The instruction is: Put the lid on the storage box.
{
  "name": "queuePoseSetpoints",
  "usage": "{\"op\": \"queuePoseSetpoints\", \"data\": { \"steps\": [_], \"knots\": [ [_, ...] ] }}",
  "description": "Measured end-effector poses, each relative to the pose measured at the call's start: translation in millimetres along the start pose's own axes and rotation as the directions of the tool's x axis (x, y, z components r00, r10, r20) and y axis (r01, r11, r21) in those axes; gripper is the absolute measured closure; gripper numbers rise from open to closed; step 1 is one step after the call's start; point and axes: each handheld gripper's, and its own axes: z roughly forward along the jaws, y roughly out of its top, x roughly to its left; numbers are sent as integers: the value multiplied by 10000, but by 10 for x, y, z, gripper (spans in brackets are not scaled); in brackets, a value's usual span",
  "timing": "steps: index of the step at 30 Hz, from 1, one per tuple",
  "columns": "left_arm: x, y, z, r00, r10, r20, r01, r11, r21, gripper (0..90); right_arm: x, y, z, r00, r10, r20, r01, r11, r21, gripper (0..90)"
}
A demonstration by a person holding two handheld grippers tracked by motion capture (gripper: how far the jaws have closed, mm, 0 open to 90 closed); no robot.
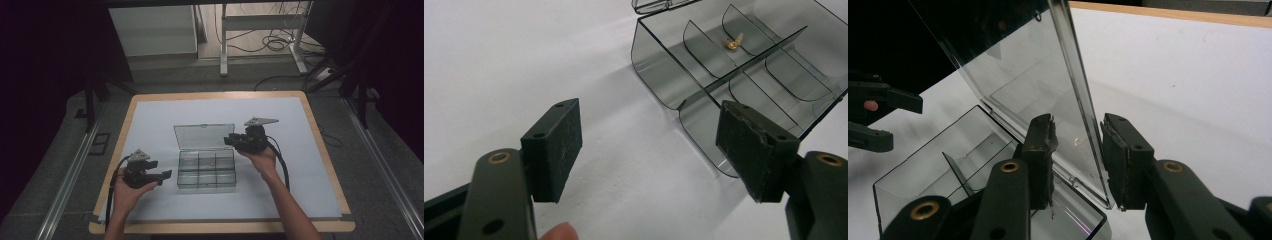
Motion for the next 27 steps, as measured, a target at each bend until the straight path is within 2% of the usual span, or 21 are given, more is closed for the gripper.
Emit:
{"op": "queuePoseSetpoints", "data": {
  "steps": [20, 27],
  "knots": [
    [-20, 2, 21, 10000, -40, 24, 40, 10000, 39, 266, 62, -30, -50, 9996, -288, -72, 289, 9995, 131, 607],
    [-30, 9, 13, 9998, -166, 65, 166, 9999, 9, 266, 75, -45, -58, 9993, -369, -86, 370, 9992, 118, 597]
  ]
}}
